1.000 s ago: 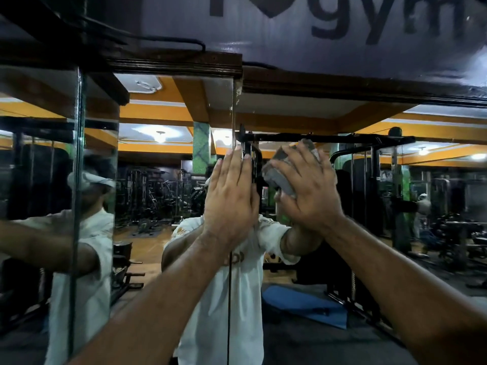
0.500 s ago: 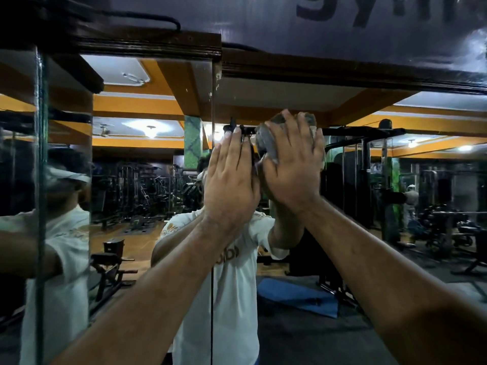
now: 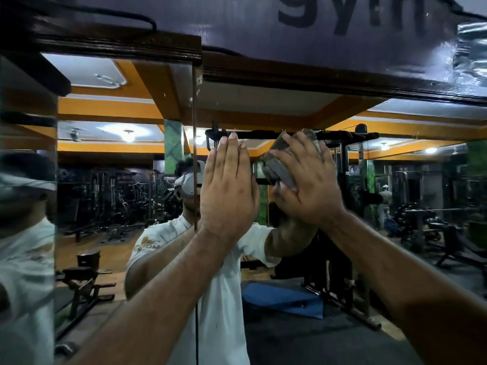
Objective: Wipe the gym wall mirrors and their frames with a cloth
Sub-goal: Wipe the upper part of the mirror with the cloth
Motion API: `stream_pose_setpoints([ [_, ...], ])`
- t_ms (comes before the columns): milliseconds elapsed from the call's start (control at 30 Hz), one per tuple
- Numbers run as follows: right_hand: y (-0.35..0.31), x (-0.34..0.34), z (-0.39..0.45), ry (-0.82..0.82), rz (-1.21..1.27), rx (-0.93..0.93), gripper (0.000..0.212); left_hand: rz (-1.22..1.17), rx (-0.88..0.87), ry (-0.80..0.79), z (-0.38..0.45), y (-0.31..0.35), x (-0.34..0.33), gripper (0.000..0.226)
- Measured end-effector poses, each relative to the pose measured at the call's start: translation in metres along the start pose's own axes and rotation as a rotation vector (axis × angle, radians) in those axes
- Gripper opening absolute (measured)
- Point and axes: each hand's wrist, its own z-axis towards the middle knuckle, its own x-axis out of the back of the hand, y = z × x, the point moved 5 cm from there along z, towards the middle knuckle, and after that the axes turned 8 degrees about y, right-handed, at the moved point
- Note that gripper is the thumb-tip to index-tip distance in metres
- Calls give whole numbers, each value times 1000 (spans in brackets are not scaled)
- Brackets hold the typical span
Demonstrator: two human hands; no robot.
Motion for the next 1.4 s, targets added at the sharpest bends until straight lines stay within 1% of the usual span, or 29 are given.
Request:
stream_pose_setpoints([
  [33, 11, 2, 2, 34, -31, -46, 65, -2, 5, -1, 0, 2, -1, 61],
  [133, 20, 3, 14, 118, -88, -292, 68, -4, -5, -12, 4, 11, -5, 61],
  [167, 15, 2, 15, 110, -73, -305, 69, -9, -9, -13, 5, 16, -7, 61],
  [200, 11, 1, 12, 84, -44, -265, 69, -15, -7, -14, 5, 20, -9, 61],
  [267, 10, 1, -5, 12, 14, -100, 68, -26, 2, -18, 4, 29, -12, 62],
  [333, 26, 8, -23, -43, 6, 10, 67, -39, 23, -17, 2, 37, -15, 62],
  [367, 38, 10, -25, -38, -18, 2, 67, -43, 35, -15, 0, 41, -16, 62],
  [400, 50, 12, -21, -8, -40, -54, 67, -43, 40, -13, 0, 44, -17, 62],
  [467, 65, 14, -4, 73, -64, -232, 67, -37, 33, -7, 0, 54, -20, 60],
  [500, 64, 13, 3, 90, -64, -290, 67, -39, 26, -3, 0, 60, -22, 59],
  [533, 60, 12, 7, 83, -56, -290, 67, -45, 20, 3, 1, 66, -24, 59],
  [567, 55, 11, 6, 59, -41, -233, 67, -50, 18, 8, 2, 72, -26, 59],
  [633, 52, 9, -10, -8, 2, -37, 66, -55, 27, 8, 3, 82, -29, 60],
  [667, 58, 12, -20, -41, 13, 50, 66, -51, 36, 5, 3, 87, -31, 61],
  [700, 70, 16, -27, -61, 9, 98, 66, -45, 46, 1, 3, 91, -32, 61],
  [733, 85, 18, -29, -58, -6, 92, 66, -38, 52, -5, 3, 95, -34, 61],
  [800, 112, 23, -21, 5, -44, -65, 66, -20, 46, -24, 5, 105, -38, 61],
  [867, 120, 26, -9, 64, -66, -224, 67, -13, 36, -51, 8, 115, -43, 62],
  [900, 116, 25, -7, 62, -56, -242, 68, -17, 39, -63, 10, 120, -46, 63],
  [933, 113, 25, -11, 40, -37, -210, 68, -25, 45, -71, 12, 126, -48, 63],
  [1000, 111, 25, -29, -27, 6, -61, 68, -42, 59, -75, 14, 139, -52, 63],
  [1067, 125, 30, -54, -78, 17, 77, 66, -46, 61, -77, 13, 149, -56, 63],
  [1100, 137, 33, -60, -88, -3, 104, 66, -42, 60, -77, 11, 153, -58, 62],
  [1133, 150, 36, -60, -77, -21, 75, 66, -34, 61, -77, 10, 158, -59, 62],
  [1200, 171, 40, -48, 0, -27, -113, 67, -19, 72, -84, 10, 164, -62, 62],
  [1267, 172, 40, -35, 56, -8, -281, 68, -14, 80, -81, 12, 170, -65, 62],
  [1300, 167, 38, -33, 52, 5, -291, 69, -13, 75, -75, 13, 173, -67, 62],
  [1333, 159, 36, -36, 27, 17, -243, 69, -15, 73, -71, 13, 176, -68, 62],
  [1400, 152, 33, -55, -28, 16, -65, 69, -33, 80, -73, 12, 181, -72, 62],
])
